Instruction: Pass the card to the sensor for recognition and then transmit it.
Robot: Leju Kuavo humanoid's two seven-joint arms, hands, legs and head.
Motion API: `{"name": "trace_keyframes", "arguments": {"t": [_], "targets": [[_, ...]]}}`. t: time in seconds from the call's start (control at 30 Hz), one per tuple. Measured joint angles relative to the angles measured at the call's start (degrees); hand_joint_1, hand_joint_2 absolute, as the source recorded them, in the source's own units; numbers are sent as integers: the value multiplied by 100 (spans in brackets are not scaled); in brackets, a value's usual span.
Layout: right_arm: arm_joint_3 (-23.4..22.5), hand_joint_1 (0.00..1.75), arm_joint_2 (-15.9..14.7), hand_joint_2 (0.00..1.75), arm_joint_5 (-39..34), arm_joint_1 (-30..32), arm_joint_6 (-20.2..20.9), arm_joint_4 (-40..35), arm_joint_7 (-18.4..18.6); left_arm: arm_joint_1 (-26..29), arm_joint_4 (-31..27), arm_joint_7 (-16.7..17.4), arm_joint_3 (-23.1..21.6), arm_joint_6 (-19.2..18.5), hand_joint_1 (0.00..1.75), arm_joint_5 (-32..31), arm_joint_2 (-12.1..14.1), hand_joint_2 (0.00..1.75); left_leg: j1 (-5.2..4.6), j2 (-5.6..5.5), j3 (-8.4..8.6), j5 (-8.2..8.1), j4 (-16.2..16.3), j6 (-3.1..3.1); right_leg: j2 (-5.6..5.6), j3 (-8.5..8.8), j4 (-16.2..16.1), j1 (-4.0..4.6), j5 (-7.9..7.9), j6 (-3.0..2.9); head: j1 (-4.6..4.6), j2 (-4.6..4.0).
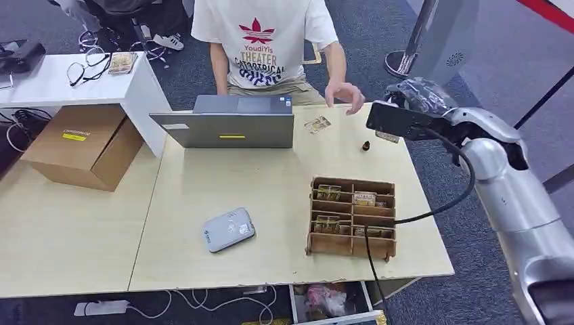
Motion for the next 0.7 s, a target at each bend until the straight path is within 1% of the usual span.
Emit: {"name": "trace_keyframes", "arguments": {"t": [0.03,0.07,0.1,0.13,0.2,0.43,0.53,0.7], "targets": [[46,162,20,175,-13,-85,-2,87,0,-8,0,18,0,-6,0,-7,-2,0,0,0,-1,0,0,0,1,0,1,0,0,0,4,0],[101,164,61,175,-39,-183,-6,207,0,-17,0,20,-2,-9,0,-18,-2,0,0,2,1,0,0,0,3,0,1,0,0,0,0,0],[151,175,114,175,-42,-286,-11,344,0,-29,0,29,-4,-13,0,-18,-4,0,0,3,2,0,0,0,4,0,1,0,1,0,2,0],[208,171,177,175,-42,-369,-24,487,7,-45,0,35,-9,-20,0,-18,-9,0,0,3,2,0,0,0,5,0,2,0,1,0,2,0],[307,169,326,175,-42,-514,-48,749,7,-68,0,72,-17,-24,0,-29,-20,0,1,3,2,1,0,0,4,0,2,1,1,0,2,0],[582,175,923,175,-42,-965,-201,1798,26,-116,0,136,-101,-24,0,-66,-55,0,2,1,3,5,0,-2,3,-1,4,2,1,-1,0,0],[667,175,1110,175,-42,-1076,-256,2179,9,-121,0,144,-118,-24,0,-105,-66,0,2,0,2,4,0,-2,2,-1,3,2,0,-1,2,0],[750,175,1331,175,-44,-1122,-467,2699,-74,-121,0,201,-148,-11,0,-112,-79,0,1,0,2,4,0,-2,2,-1,3,1,1,-1,2,0]]}}
